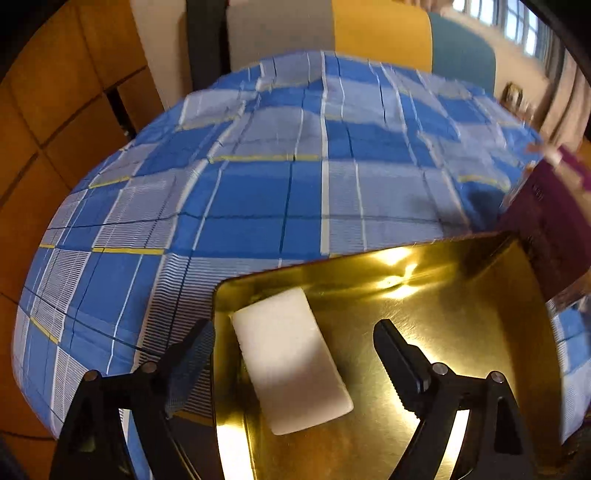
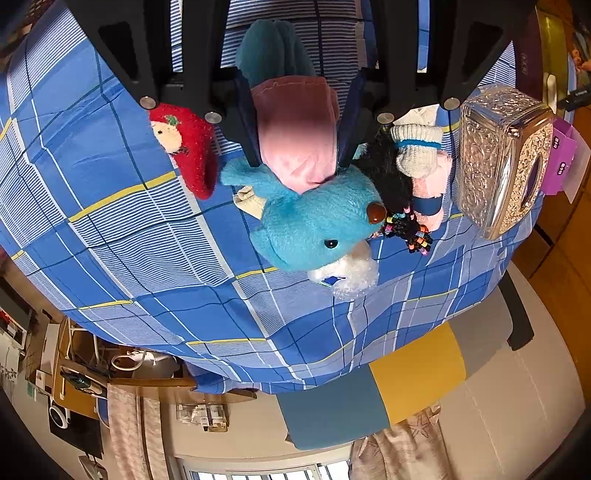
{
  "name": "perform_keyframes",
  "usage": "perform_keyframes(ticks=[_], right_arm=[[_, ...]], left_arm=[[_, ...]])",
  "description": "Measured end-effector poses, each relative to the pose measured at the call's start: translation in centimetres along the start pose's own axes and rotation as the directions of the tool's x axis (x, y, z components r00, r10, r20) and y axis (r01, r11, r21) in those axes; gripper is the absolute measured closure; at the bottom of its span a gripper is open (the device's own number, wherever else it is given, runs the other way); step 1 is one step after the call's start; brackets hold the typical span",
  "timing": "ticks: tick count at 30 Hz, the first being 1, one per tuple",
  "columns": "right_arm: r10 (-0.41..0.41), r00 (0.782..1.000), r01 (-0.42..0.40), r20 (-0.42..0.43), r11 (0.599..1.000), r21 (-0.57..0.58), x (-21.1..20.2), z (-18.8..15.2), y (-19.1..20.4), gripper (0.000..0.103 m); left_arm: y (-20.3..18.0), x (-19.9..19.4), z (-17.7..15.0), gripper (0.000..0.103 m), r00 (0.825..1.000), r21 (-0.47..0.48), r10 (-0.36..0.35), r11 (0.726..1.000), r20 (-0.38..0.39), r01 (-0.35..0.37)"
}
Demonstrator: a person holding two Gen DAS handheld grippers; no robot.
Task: Organize soft objects
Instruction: 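Carry the white sponge into the gold tray and open the left tool, then carry the blue teddy bear into the gold tray and open the right tool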
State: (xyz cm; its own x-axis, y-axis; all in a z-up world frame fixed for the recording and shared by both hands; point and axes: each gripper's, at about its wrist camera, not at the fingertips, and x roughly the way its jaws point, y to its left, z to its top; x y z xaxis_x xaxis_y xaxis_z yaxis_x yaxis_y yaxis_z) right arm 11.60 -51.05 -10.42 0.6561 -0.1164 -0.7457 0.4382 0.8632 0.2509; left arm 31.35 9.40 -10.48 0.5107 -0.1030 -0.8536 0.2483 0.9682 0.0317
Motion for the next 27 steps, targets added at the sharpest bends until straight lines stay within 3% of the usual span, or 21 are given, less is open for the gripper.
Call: perform_keyframes(ticks=[6,14,16,22,27], right_arm=[[0.02,0.998,-0.02,0.054,1.0,-0.007,-1.2,0.0,0.5,0.062],[0.129,0.982,-0.132,0.14,0.991,0.013,-5.4,0.9,3.6,0.062],[0.152,0.977,-0.153,0.15,0.988,-0.007,-6.7,1.4,5.2,0.063],[0.24,0.953,-0.221,0.187,0.968,-0.119,-10.9,2.7,11.6,0.063],[0.389,0.903,-0.345,0.181,0.909,-0.233,-14.4,2.4,20.0,0.063]], left_arm=[[0.5,-4.1,-2.2,0.014,0.99,-0.145,-0.075,0.985,0.117,0.092],[-1.6,-7.2,-6.2,0.011,0.959,-0.173,-0.197,0.957,0.204,0.234],[-2.2,-7.4,-7.0,0.011,0.948,-0.171,-0.239,0.946,0.209,0.276],[-3.5,-8.0,-8.9,0.011,0.946,-0.157,-0.241,0.948,0.215,0.277],[-2.5,-8.4,-10.2,0.01,0.95,-0.207,-0.232,0.939,0.211,0.275]])
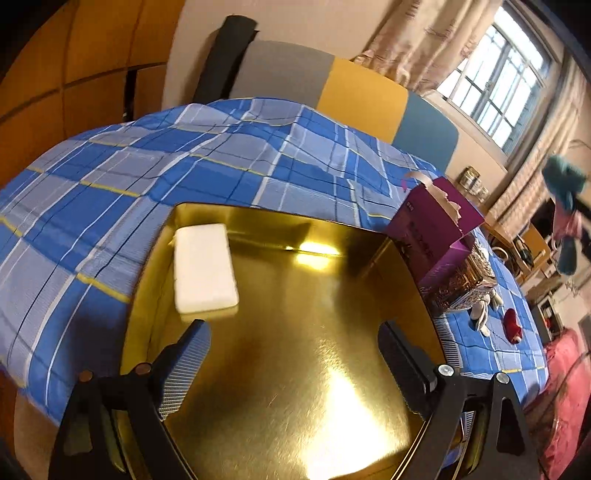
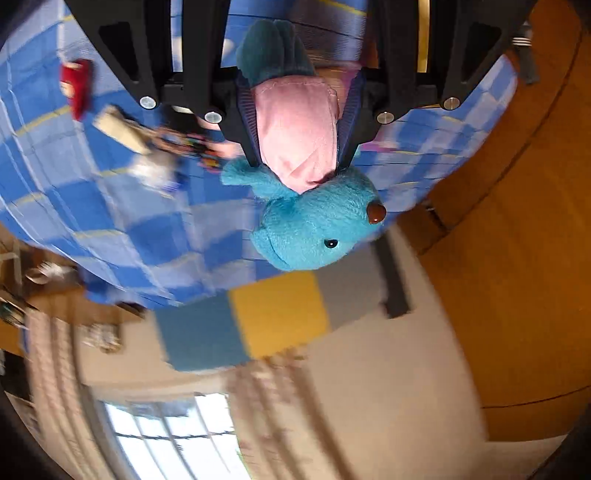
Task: Organize soft objects
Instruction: 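Carry the blue teddy bear into the gold tray and open the right tool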
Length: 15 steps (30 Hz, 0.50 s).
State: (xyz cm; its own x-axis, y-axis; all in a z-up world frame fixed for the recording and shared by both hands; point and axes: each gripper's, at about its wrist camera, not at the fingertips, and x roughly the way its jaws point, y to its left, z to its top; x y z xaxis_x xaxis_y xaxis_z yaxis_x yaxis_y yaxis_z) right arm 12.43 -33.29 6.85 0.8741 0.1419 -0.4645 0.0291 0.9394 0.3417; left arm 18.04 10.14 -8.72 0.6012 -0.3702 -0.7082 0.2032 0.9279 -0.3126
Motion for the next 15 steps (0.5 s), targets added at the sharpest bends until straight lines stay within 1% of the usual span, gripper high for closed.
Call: perform_keyframes(ticks=[2,3,5,7,8,9,11,14,15], right_arm=[[0.057,0.998,-0.058,-0.027,0.998,-0.039,0.8,-0.1,3.8,0.063],[0.082,0.995,-0.086,-0.053,0.994,-0.065,1.7,-0.4,6.3,0.062],[0.109,0.988,-0.121,-0.111,0.986,-0.11,3.4,-1.3,10.2,0.063],[0.112,0.976,-0.142,-0.186,0.978,-0.155,5.9,-3.0,14.0,0.062],[0.106,0.967,-0.15,-0.233,0.972,-0.18,7.7,-4.2,16.1,0.062],[0.103,0.959,-0.156,-0.263,0.969,-0.189,8.9,-5.1,17.1,0.063],[0.095,0.932,-0.165,-0.351,0.971,-0.176,12.6,-7.6,19.3,0.063],[0.069,0.9,-0.147,-0.431,0.978,-0.15,16.5,-10.7,20.6,0.062],[0.06,0.884,-0.135,-0.464,0.982,-0.129,18.1,-11.7,21.0,0.063]], left_arm=[[0.8,-0.6,-0.3,0.01,1.0,-0.027,0.029,0.999,0.004,-0.029],[1.1,-0.9,-0.4,0.009,0.999,-0.035,0.043,0.998,0.001,-0.043],[1.8,-1.5,-0.6,0.008,0.997,-0.049,0.071,0.996,0.005,-0.07],[2.5,-2.0,-0.7,0.008,0.994,-0.049,0.107,0.993,0.016,-0.106],[2.9,-2.3,-0.8,0.008,0.993,-0.053,0.121,0.991,0.02,-0.119],[3.3,-2.5,-0.9,0.008,0.991,-0.058,0.134,0.99,0.026,-0.132],[4.1,-2.8,-1.0,0.007,0.989,-0.07,0.148,0.987,0.026,-0.146],[5.5,-3.2,-0.9,0.007,0.983,-0.109,0.178,0.979,0.035,-0.173],[5.9,-3.3,-0.8,0.007,0.982,-0.125,0.187,0.975,0.038,-0.181]])
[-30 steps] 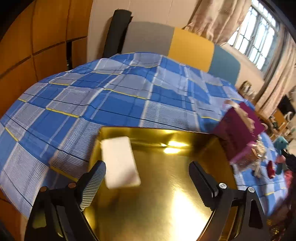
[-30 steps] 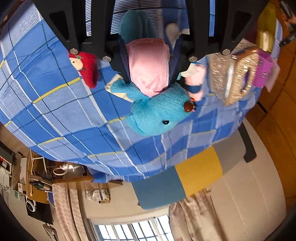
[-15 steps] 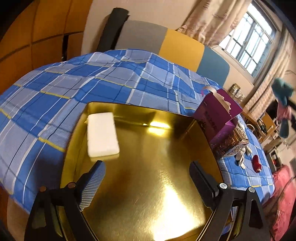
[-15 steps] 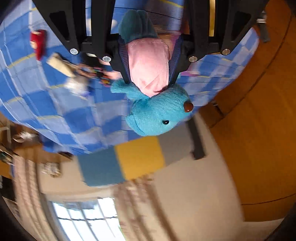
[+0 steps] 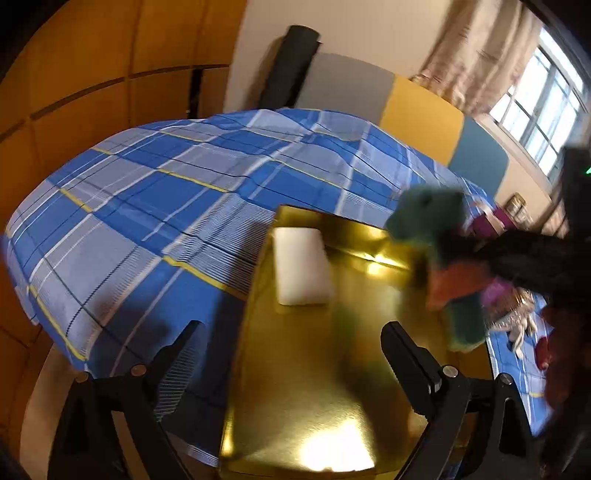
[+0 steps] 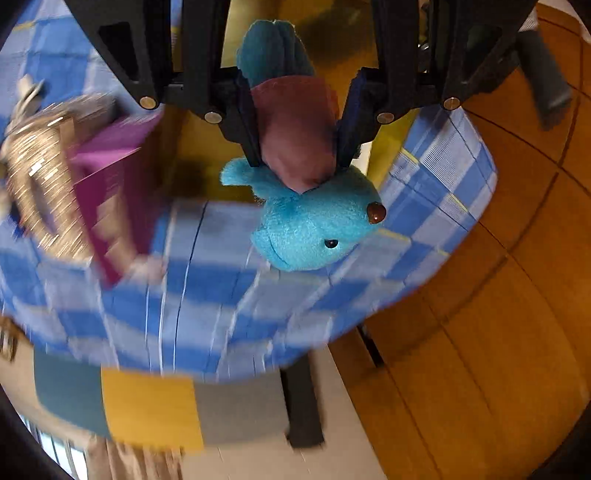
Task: Organize soft objects
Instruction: 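Carry the blue teddy bear into the gold tray and open the right tool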
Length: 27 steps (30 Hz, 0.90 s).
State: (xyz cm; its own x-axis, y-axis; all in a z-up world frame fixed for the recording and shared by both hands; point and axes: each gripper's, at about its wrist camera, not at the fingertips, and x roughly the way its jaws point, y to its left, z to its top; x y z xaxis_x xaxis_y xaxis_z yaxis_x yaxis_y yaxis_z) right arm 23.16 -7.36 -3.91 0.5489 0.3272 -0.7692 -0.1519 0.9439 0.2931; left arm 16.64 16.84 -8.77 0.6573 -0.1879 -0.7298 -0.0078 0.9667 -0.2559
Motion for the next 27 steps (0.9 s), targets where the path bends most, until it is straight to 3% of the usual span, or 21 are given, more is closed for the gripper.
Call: perform_keyframes(ticks=[7,10,15,18,23,27], right_arm=[[0.004,0.992,0.019,-0.128,0.985,0.173,7.5,-1.4,0.0,0.063],[-0.013,0.988,0.049,-0.151,0.97,0.239,9.1,-1.6,-0.5,0.06],[0.068,0.99,-0.023,-0.125,0.944,0.33,10.1,-1.6,-1.4,0.055],[0.06,0.992,-0.023,-0.109,0.949,0.313,8.9,-1.7,-1.4,0.054],[-0.008,0.999,0.017,-0.049,0.983,0.181,5.5,-1.8,-0.3,0.054],[-0.014,1.0,0.014,-0.007,0.996,0.093,3.2,-2.2,0.7,0.054]], left_arm=[[1.7,0.3,0.3,0.007,1.0,-0.073,0.004,0.997,-0.006,-0.005],[1.6,0.2,0.2,0.007,1.0,-0.069,0.005,0.998,-0.007,-0.005],[1.1,0.3,0.0,0.007,1.0,-0.065,-0.011,0.998,-0.013,0.01],[0.5,0.3,-0.1,0.007,0.999,-0.063,-0.038,0.997,-0.014,0.037],[-0.6,0.2,-0.4,0.007,0.998,-0.043,-0.069,0.997,-0.015,0.068],[-1.4,0.1,-0.5,0.007,0.996,-0.027,-0.084,0.996,-0.015,0.084]])
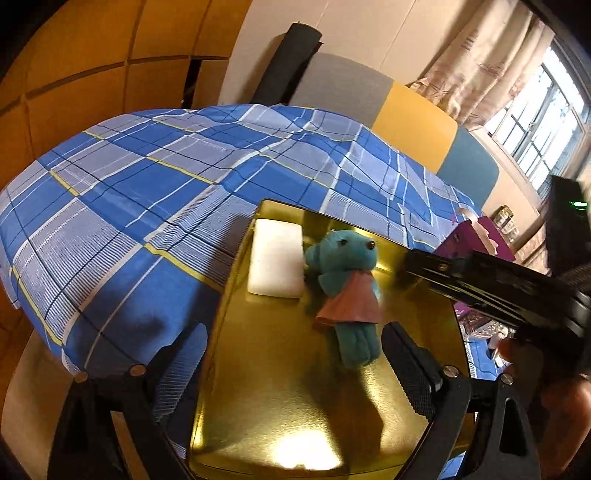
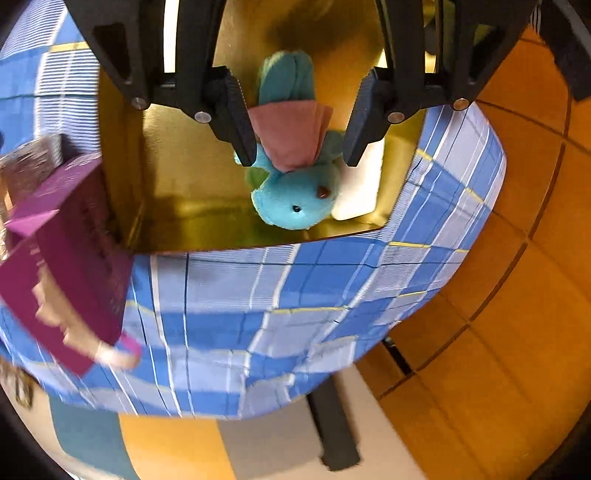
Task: Organize soft objects
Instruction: 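Carry the blue teddy bear into the gold tray and open the right tool, then grasp the red sock with the right tool while the left tool approaches the white gloves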
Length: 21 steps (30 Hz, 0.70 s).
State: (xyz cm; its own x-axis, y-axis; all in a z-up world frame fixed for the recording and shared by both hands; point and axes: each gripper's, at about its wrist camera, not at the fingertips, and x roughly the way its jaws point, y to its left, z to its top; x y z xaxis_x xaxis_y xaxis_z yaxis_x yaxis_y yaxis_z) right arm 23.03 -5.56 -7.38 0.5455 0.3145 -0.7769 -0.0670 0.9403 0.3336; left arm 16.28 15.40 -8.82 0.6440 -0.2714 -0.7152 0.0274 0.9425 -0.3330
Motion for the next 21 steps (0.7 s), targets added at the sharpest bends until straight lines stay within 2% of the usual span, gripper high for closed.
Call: perform_keyframes(ticks=[4,8,11,16,21], right_arm=[[-0.005,0.998,0.011,0.058,0.995,-0.1,-3.1,-0.9,0.7,0.054],[-0.032,0.992,0.055,0.122,0.979,-0.195,-6.5,-2.1,0.8,0.054],[-0.049,0.985,0.085,0.163,0.972,-0.219,-8.8,-2.9,-0.1,0.054],[-0.129,0.967,0.178,0.22,0.959,-0.219,-12.0,-4.3,-3.8,0.054],[-0.252,0.949,0.28,0.186,0.949,-0.142,-13.2,-5.7,-10.3,0.053]], left_arm=[[-1.3,-0.2,-0.4,0.0,1.0,0.05,-0.011,0.999,0.012,0.011],[-3.0,-0.7,-0.8,0.0,0.998,0.104,-0.053,0.993,0.021,0.051],[-4.3,-1.0,-1.3,0.0,0.996,0.137,-0.093,0.986,0.012,0.091],[-7.0,-1.1,-2.6,0.0,0.99,0.197,-0.142,0.97,-0.019,0.143],[-10.5,-1.0,-4.4,0.0,0.981,0.277,-0.182,0.941,-0.069,0.195]])
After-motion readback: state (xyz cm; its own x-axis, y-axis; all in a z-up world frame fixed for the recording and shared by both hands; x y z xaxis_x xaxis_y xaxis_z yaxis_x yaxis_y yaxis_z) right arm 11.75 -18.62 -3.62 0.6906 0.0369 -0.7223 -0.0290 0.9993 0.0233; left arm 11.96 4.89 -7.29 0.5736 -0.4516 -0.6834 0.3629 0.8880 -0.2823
